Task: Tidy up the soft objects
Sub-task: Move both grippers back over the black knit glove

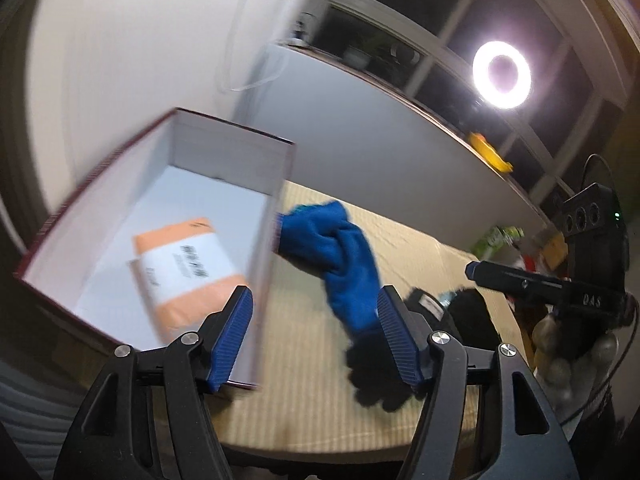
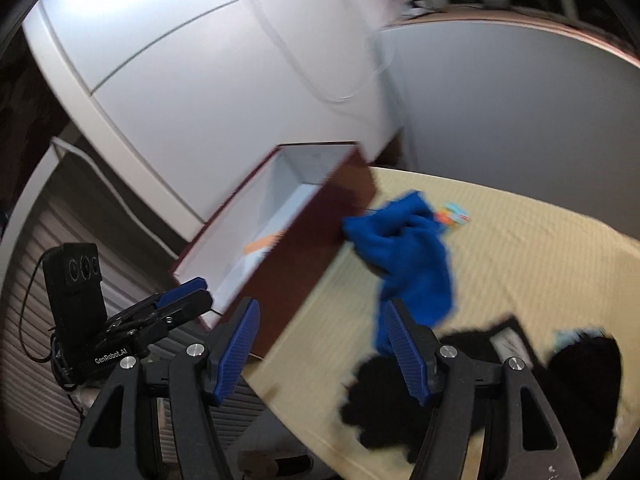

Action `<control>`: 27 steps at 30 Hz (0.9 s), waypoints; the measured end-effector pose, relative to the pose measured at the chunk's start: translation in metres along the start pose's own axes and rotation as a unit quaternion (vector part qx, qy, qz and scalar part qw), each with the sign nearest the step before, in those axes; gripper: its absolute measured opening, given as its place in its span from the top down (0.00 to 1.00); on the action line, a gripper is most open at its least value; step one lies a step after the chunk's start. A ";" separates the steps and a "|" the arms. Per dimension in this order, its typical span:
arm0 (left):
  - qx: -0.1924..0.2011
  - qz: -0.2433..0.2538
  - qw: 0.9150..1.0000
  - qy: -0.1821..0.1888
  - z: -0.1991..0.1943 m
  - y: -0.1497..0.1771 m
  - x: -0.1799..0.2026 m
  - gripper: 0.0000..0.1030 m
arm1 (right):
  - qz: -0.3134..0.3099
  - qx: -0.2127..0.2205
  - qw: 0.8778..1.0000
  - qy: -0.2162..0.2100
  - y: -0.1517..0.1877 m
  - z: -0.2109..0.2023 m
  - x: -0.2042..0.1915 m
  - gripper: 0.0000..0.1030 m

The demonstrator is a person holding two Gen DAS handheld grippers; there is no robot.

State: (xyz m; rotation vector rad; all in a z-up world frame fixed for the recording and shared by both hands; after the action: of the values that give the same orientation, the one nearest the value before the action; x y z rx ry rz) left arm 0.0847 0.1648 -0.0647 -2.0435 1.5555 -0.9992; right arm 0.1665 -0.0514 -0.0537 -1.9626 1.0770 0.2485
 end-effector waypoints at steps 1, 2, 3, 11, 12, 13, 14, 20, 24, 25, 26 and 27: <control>-0.003 0.006 1.000 0.006 0.002 0.003 0.006 0.33 | 0.008 0.004 1.000 0.003 0.005 -0.009 0.008 0.40; -0.009 0.014 1.000 0.013 0.005 0.006 0.014 0.33 | 0.017 0.008 1.000 0.008 0.010 -0.018 0.017 0.40; -0.017 0.022 0.999 0.022 0.010 0.011 0.022 0.33 | 0.026 0.012 0.999 0.015 0.017 -0.028 0.028 0.40; -0.071 0.069 0.993 0.060 0.043 0.039 0.074 0.33 | 0.102 0.017 0.994 0.038 0.065 -0.071 0.088 0.39; -0.077 0.080 0.992 0.060 0.048 0.042 0.080 0.33 | 0.114 0.018 0.993 0.033 0.072 -0.073 0.092 0.39; -0.080 0.088 0.991 0.060 0.052 0.044 0.085 0.33 | 0.126 0.018 0.992 0.024 0.079 -0.073 0.096 0.39; -0.084 0.096 0.990 0.060 0.056 0.046 0.089 0.32 | 0.131 0.017 0.991 0.020 0.085 -0.073 0.098 0.39; -0.109 0.107 0.987 0.048 0.080 0.058 0.089 0.32 | 0.156 -0.009 0.988 0.016 0.113 -0.047 0.108 0.39; -0.128 0.096 0.986 0.042 0.099 0.062 0.078 0.32 | 0.177 -0.023 0.984 0.025 0.120 -0.028 0.119 0.39; -0.132 0.094 0.986 0.043 0.103 0.062 0.076 0.32 | 0.181 -0.024 0.983 0.030 0.119 -0.025 0.121 0.39; -0.138 0.090 0.985 0.047 0.108 0.062 0.075 0.32 | 0.183 -0.023 0.982 0.029 0.118 -0.023 0.122 0.39; -0.143 0.089 0.984 0.053 0.110 0.062 0.075 0.32 | 0.185 -0.021 0.982 0.029 0.116 -0.021 0.123 0.39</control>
State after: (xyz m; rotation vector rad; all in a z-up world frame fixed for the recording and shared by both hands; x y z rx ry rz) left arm 0.1335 0.0624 -0.1582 -2.0125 1.9986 -0.8706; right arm 0.1473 -0.1702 -0.1742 -1.8045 1.4847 0.4181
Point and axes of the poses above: each gripper's, at about its wrist camera, not at the fingertips, and z roughly the way its jaws point, x to its right, y to its underside, the point moved 4 cm from there along z, roughly the way its jaws point, and after that the axes turned 9 degrees about -y, right-handed, at the moved point
